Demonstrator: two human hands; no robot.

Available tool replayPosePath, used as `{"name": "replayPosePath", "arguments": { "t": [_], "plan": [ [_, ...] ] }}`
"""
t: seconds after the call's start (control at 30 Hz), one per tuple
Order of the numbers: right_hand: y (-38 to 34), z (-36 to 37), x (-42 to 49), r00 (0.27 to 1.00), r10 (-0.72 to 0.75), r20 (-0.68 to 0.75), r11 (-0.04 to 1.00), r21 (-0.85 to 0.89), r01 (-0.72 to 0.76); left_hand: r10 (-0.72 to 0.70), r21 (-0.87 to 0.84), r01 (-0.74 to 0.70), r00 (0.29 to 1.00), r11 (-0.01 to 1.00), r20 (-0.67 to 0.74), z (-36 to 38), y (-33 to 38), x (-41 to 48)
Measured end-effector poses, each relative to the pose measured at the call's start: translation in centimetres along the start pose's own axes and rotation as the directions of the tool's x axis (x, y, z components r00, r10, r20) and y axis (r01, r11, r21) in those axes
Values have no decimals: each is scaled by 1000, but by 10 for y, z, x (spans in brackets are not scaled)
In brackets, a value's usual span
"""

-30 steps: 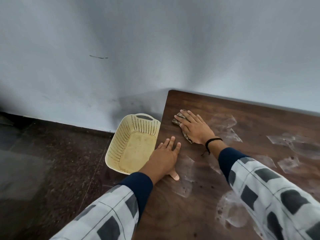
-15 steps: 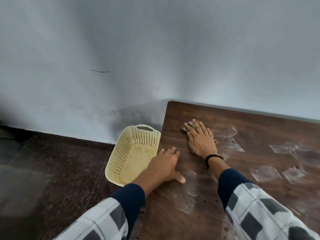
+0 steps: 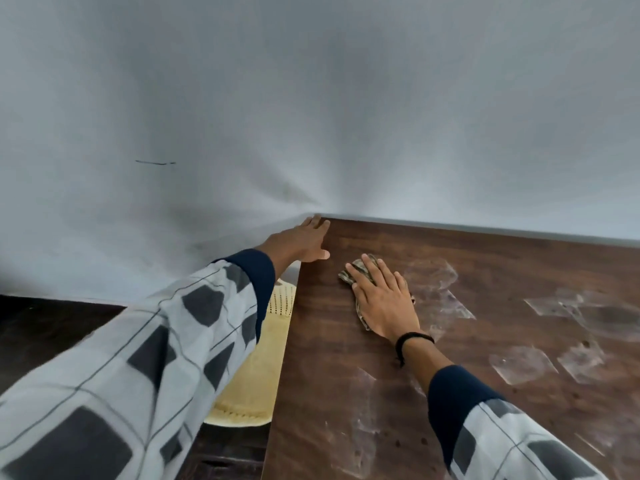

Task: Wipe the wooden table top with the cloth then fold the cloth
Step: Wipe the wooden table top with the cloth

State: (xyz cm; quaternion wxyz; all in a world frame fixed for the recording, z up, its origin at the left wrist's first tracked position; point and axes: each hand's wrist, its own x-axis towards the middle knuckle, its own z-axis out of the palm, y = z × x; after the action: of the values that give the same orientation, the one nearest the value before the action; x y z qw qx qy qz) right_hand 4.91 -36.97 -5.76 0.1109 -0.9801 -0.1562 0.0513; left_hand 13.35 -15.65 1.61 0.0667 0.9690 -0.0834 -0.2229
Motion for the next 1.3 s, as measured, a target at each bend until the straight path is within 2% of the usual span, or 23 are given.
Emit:
{"name": "replayPosePath", "arguments": {
  "t": [0.23,0.43,0.57,0.63,0.67,0.77,0.83,1.0,1.13,1.17,1.3],
  "plan": [
    [-2,0,0,1000,17,-8,1000,25,-17,83,166,-131,960,977,268,-1,-1,28],
    [-31,4,-14,988,146,-38,988,59,-144,119,204,-185,947,962,297,0,-8,25],
    [-30,9,-38,998,-58,27,998,12,57,128,223,-195,951,955,282,3,-10,25],
    [-14,0,-29,992,-99,84,995,-8,100,121,258,-195,954,946,274,3,-7,25],
    [-11,-3,-19,994,-59,89,998,-11,61,113,282,-193,954,940,276,2,-5,24],
    [-34,-2,-2,976,219,-14,976,17,-219,80,352,-174,961,920,267,-2,2,21],
    [-63,11,-11,957,283,-67,959,35,-281,83,370,-176,963,912,255,-3,4,19],
    [-67,17,-43,995,98,-21,995,-34,-99,111,343,-194,963,919,247,-2,3,19],
    [-82,17,-36,985,172,-14,985,-14,-172,103,349,-185,965,919,240,-2,2,21],
    [-91,21,-43,988,153,-19,988,-11,-153,97,345,-178,966,922,242,-1,1,21],
    [-98,32,-76,999,-36,-10,999,-37,35,92,340,-177,963,924,253,0,1,24]
  ]
}}
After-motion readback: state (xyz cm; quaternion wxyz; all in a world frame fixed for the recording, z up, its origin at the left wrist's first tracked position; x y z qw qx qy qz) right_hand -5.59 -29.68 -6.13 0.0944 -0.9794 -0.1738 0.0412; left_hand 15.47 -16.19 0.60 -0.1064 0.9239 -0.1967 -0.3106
